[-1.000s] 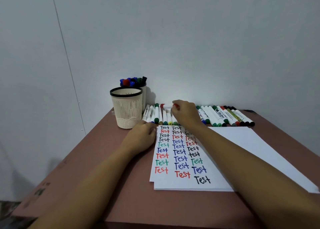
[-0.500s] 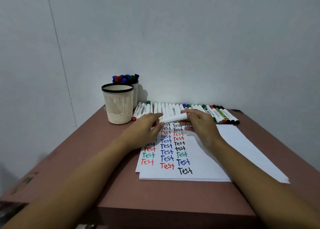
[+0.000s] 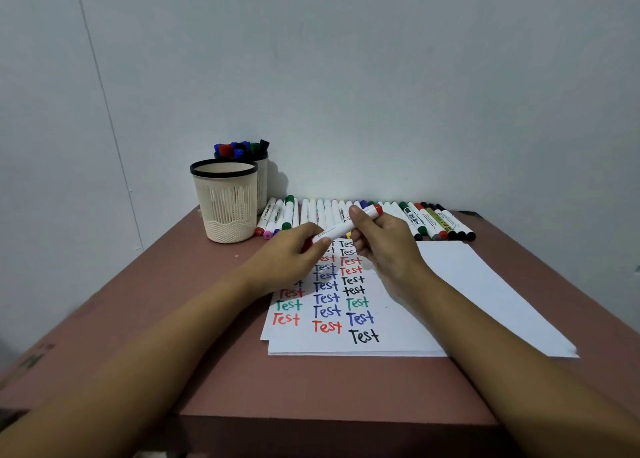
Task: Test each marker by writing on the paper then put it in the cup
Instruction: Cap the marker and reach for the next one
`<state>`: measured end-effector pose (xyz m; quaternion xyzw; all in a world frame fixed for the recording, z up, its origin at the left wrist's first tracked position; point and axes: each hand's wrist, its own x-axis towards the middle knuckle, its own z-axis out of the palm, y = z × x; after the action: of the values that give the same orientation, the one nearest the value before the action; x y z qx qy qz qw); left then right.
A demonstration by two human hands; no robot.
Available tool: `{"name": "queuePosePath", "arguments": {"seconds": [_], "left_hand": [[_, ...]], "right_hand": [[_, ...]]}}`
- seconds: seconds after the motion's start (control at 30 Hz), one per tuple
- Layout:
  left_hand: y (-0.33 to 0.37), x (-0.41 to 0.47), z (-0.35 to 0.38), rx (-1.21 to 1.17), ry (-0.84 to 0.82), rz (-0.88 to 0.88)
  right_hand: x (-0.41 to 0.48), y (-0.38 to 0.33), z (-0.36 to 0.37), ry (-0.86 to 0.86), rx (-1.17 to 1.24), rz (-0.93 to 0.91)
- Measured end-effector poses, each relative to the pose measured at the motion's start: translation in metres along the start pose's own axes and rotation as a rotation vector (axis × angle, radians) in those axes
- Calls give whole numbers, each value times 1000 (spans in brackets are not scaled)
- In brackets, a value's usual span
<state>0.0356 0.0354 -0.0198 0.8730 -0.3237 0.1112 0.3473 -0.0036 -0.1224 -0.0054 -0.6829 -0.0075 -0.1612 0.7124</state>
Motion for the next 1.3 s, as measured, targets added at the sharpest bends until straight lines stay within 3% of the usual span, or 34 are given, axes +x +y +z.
{"name": "queuePosePath", "arguments": {"seconds": [0.3, 0.73, 0.97, 1.1, 1.3], "left_hand": [[-1, -2, -3, 8, 96, 68], [-6, -4, -7, -101, 141, -22], [-6, -4, -9, -109, 166, -92], [-20, 0, -9, -241, 202, -178], [-22, 2, -12, -288, 165, -265]], "right_hand": [[2, 2, -1, -54, 77, -23], [4, 0, -5, -150, 144, -29], [12, -6, -15, 76, 415, 69], [24, -5, -34, 127, 590, 174], [29, 2, -44, 219, 392, 107]]}}
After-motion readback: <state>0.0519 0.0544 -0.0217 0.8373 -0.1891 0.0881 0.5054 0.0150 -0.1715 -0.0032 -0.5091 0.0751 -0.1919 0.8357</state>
